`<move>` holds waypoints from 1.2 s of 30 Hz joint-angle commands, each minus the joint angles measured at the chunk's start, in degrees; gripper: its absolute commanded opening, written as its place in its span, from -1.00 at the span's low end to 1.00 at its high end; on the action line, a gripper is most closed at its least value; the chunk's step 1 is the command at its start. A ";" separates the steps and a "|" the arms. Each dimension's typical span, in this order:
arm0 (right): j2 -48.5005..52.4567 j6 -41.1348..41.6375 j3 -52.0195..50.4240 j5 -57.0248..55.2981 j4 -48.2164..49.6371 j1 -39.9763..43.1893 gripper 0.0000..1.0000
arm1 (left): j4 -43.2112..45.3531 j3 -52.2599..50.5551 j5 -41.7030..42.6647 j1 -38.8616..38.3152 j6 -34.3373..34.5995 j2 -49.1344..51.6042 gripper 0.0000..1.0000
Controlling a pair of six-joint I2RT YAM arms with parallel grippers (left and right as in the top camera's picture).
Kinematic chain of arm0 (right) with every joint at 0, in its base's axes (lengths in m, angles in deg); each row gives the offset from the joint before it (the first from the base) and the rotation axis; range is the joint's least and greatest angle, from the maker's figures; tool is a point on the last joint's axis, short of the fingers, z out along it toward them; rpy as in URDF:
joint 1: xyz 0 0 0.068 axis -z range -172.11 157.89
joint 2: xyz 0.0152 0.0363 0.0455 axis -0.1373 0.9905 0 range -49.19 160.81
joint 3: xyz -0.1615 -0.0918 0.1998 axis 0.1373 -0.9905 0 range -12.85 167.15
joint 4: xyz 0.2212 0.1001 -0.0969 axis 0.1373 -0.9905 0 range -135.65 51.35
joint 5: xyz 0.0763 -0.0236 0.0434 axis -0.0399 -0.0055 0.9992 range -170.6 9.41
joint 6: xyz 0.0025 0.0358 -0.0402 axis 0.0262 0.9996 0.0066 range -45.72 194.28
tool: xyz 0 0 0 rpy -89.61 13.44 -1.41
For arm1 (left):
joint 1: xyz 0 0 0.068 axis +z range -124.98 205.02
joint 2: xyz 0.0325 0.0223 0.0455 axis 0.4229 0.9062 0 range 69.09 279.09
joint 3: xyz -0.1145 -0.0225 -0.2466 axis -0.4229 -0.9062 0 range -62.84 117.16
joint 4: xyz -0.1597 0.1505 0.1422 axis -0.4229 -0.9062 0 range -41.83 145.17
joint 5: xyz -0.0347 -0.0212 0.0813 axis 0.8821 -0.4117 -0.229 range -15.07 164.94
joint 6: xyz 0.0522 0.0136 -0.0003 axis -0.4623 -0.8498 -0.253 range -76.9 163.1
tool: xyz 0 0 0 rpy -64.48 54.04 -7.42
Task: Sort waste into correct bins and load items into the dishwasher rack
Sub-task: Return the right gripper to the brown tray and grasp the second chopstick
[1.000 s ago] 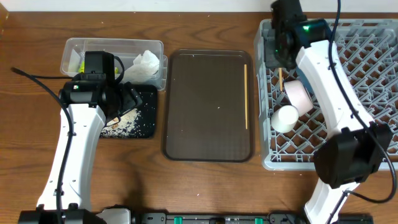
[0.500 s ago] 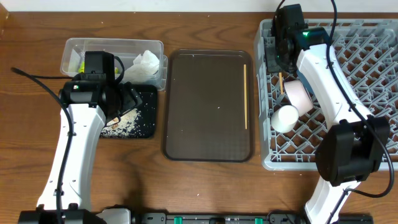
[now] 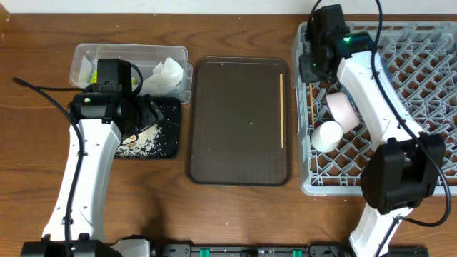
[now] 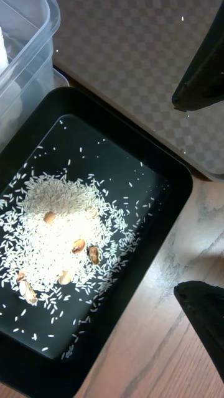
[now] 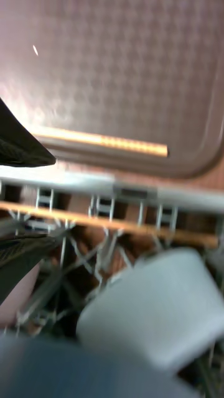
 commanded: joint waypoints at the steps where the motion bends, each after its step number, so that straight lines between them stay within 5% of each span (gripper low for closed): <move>1: -0.17 -0.26 -0.04 2.56 -0.24 -4.02 -0.34 | -0.35 1.16 -0.68 0.24 -0.35 -0.57 0.79; 13: 5.11 16.65 -0.24 -7.19 -2.45 -13.09 -0.15 | -0.35 1.16 -0.70 0.24 -0.35 -0.57 0.79; 36: 19.41 16.61 -0.26 -6.69 -4.57 -13.09 -0.21 | -0.35 1.16 -0.68 0.24 -0.35 -0.57 0.80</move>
